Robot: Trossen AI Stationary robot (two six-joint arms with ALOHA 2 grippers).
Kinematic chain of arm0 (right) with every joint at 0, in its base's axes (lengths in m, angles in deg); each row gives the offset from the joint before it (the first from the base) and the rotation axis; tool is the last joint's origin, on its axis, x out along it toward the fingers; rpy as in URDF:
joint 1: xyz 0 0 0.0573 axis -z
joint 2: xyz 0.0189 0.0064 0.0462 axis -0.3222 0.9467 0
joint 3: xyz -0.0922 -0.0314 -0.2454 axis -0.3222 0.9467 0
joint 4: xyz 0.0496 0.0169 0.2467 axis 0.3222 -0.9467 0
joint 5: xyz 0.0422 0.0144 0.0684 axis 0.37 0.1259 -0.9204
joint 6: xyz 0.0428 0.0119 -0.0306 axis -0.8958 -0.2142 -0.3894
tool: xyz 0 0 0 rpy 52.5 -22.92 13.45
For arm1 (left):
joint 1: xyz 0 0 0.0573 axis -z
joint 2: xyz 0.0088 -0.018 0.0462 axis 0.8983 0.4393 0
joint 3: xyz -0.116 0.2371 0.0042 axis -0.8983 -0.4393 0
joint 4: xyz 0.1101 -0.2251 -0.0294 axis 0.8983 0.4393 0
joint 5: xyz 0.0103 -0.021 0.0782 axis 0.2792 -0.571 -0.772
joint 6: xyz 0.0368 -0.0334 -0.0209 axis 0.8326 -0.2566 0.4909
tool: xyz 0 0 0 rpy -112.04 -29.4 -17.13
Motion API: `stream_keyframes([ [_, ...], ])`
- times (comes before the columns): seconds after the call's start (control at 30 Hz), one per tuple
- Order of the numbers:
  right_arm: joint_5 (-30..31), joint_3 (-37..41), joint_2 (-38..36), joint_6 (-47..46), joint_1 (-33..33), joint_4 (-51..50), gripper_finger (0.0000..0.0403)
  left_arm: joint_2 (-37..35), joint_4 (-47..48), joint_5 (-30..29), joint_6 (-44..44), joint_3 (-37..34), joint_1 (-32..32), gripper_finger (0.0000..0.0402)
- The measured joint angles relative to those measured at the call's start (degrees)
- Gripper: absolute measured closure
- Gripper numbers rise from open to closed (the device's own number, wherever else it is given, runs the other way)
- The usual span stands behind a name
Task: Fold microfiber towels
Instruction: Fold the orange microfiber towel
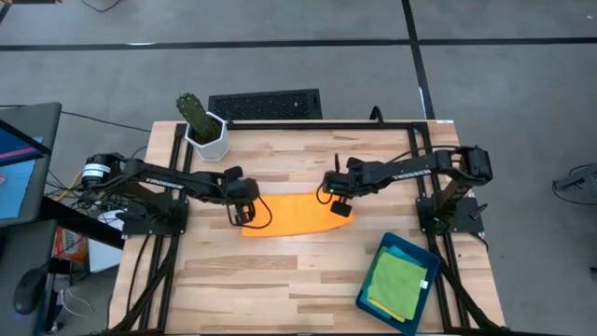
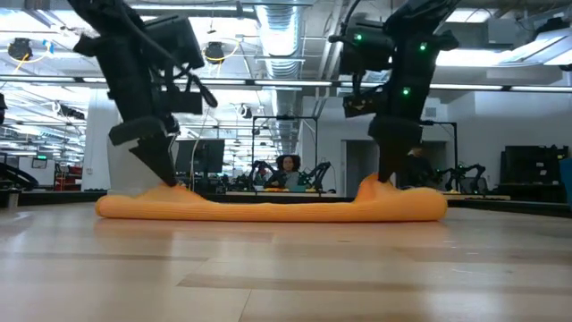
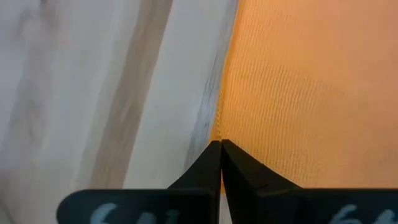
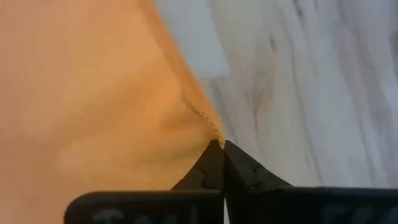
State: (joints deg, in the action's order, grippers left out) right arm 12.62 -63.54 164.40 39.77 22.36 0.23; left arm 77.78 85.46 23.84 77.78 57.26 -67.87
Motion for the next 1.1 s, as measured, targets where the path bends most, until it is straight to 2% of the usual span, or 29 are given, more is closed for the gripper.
stream_keyframes([
  [0.17, 0.17, -0.05, 0.79, 0.05, 1.95, 1.36, 0.0395, 0.0, 4.46, -0.77, -1.23, 2.7, 1.79, 0.0401],
  [0.5, -0.05, 0.07, 3.59, 0.66, 5.44, 2.98, 0.0388, -0.51, 11.77, -2.93, -7.0, 2.81, 6.23, 0.0401],
  [0.9, 0.32, -1.07, 2.84, 2.59, 5.47, 5.77, 0.0389, -8.61, 12.75, -4.71, -12.02, 3.05, 10.28, 0.0402],
  [1.1, 0.12, -1.37, 3.85, 3.11, 6.39, 5.61, 0.0388, -9.19, 12.51, -5.28, -13.3, 2.74, 11.04, 0.0402],
])
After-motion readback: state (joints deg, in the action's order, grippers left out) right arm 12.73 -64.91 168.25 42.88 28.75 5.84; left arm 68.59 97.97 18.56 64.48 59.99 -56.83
